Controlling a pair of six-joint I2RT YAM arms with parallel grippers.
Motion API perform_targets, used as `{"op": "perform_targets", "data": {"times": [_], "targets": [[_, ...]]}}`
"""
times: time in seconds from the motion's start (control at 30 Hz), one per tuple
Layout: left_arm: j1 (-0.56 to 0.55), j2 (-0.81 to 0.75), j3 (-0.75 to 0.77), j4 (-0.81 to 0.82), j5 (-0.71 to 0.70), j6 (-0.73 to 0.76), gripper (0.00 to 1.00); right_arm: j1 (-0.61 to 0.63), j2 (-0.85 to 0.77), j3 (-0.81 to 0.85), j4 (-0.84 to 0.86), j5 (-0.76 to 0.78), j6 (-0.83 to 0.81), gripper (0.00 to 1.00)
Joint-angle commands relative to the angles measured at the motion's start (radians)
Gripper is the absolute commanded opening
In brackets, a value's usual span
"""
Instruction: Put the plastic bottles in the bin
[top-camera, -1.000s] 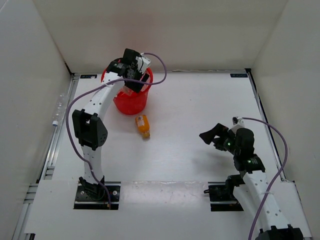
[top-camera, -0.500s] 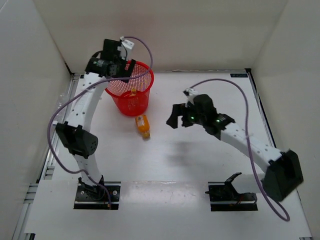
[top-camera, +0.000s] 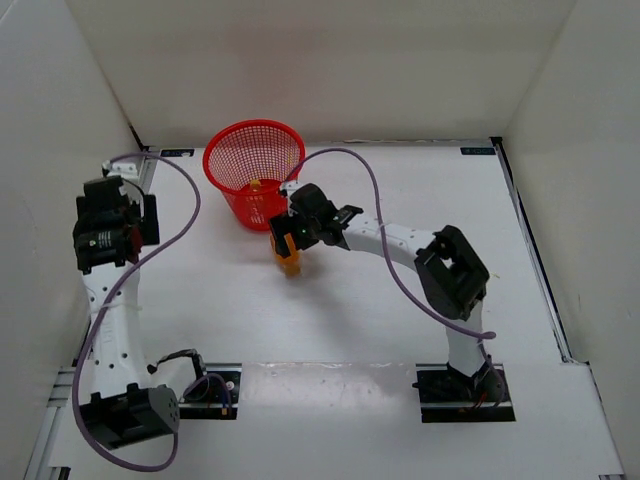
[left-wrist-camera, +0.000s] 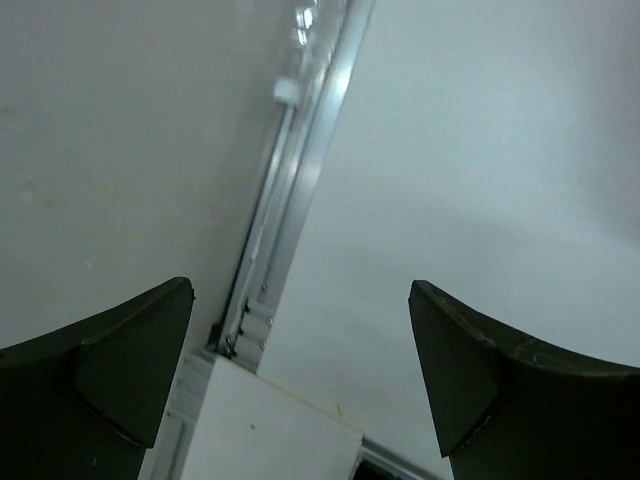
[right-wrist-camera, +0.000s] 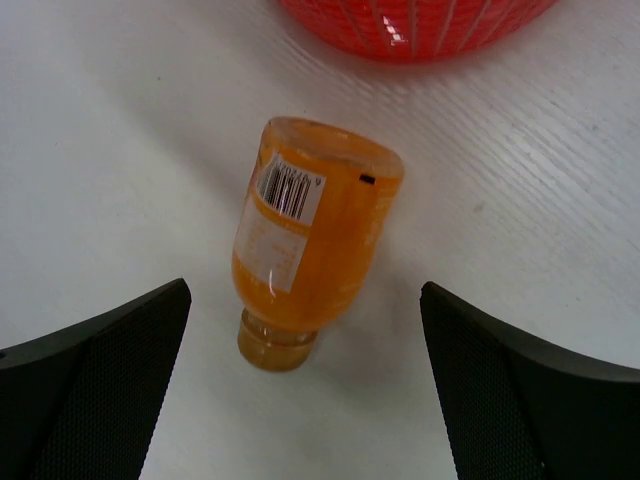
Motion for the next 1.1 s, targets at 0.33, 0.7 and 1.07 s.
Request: {"op": "perform_targets", "data": {"times": [0.33,0.7,1.07], "targets": [[0.081,-0.082,-0.190,0.000,0.056,-0.030,1.00,0.047,0.204,0.244,-0.152,0.081,0.109,0.93],[0.081,-0.082,-0.208,0.000,0.056,-0.039,1.00,0.072,0.129,0.112,-0.100,0.162,0.174,0.22],[0.081,-0.041,-0.248,0.032,-0.105,0.031,1.00,0.171,-0.234,-0.094,-0.010,0.038,-0.090,0.03]]}}
